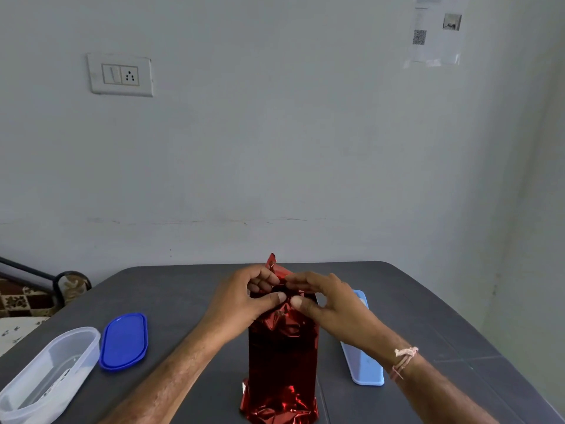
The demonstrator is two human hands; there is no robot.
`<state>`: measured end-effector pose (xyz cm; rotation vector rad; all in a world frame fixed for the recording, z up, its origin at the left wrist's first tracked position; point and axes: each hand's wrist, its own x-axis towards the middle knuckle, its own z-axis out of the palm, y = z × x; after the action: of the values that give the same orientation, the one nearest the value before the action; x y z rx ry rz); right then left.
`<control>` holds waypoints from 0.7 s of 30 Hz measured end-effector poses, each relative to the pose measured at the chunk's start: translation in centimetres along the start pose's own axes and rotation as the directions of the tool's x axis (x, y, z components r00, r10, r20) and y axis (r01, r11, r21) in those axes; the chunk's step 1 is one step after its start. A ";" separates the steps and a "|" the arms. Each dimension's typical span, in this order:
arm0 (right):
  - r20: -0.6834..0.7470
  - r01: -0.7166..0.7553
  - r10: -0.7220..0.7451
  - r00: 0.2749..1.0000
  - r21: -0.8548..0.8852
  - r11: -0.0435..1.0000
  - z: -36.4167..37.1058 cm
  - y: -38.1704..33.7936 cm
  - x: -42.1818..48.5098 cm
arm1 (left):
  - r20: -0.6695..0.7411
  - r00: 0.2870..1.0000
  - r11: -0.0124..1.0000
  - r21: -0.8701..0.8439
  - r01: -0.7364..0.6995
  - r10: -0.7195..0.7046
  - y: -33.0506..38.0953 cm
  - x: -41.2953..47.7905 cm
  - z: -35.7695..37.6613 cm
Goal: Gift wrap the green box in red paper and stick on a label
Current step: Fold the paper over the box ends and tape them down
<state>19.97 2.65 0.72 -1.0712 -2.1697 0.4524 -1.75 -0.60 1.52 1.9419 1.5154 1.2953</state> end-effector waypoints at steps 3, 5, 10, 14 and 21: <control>-0.007 -0.013 0.013 1.000 0.037 0.999 -0.3 -0.2 0.4 | 0.018 1.000 0.998 -0.057 0.002 -0.001 0.2 -0.4 0.0; 0.005 -0.011 0.011 1.000 0.039 0.999 -0.3 -0.3 0.5 | 0.035 0.999 0.997 -0.083 0.009 -0.006 0.3 -0.6 0.1; 0.003 -0.026 0.026 1.000 0.084 0.996 -0.4 0.0 0.4 | 0.033 0.999 0.994 -0.113 0.009 -0.005 0.0 -0.9 0.1; 0.009 -0.028 0.027 1.000 0.097 0.995 -0.4 0.0 0.4 | 0.013 1.000 0.984 -0.179 0.014 -0.012 0.0 -1.2 0.5; 0.073 -0.037 0.033 0.997 0.064 0.997 -1.1 -0.3 0.8 | -0.065 0.998 0.998 -0.055 0.009 -0.013 -1.7 -0.7 1.0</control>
<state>20.22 3.17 1.99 -1.0735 -2.1857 0.5825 -1.87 -0.34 -0.57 1.8718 1.5029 1.3939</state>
